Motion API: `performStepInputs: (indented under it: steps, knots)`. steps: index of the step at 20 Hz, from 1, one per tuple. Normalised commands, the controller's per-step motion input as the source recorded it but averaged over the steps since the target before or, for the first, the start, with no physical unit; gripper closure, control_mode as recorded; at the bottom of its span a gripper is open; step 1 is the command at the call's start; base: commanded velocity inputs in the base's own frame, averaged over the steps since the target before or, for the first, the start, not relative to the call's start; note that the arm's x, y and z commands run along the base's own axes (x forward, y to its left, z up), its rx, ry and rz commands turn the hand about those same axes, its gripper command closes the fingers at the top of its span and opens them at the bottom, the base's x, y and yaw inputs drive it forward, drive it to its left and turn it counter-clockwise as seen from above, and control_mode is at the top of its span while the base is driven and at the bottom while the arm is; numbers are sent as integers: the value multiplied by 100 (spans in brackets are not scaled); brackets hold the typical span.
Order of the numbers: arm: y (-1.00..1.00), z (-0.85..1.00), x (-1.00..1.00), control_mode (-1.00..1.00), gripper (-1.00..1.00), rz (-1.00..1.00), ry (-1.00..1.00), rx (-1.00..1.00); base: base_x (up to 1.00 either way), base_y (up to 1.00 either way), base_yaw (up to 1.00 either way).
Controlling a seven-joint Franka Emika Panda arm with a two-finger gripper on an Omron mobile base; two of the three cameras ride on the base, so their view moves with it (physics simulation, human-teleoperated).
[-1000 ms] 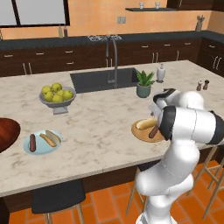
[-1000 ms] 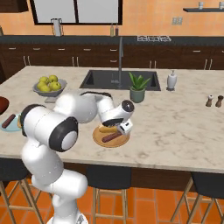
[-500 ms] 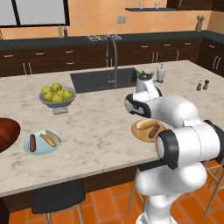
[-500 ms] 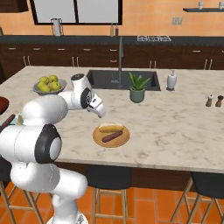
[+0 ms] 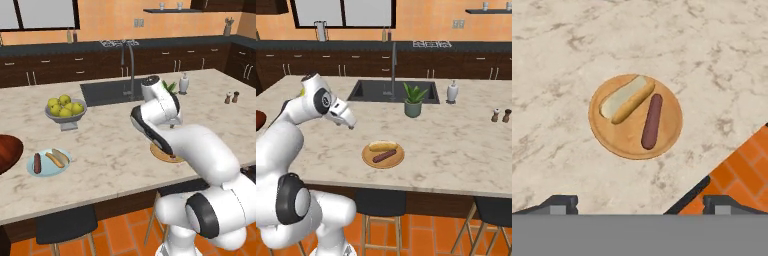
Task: Place one bun and one sausage from the bowl on each plate.
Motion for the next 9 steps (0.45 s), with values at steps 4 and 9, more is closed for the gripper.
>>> performStepInputs:
  steps: [4, 9]
  knots:
    - [-6, 0, -100, -100, -100, 15, -6, 3, 0, 0, 0]
    - [-1, 0, -100, -100, -100, 17, -25, 5, 0, 0, 0]
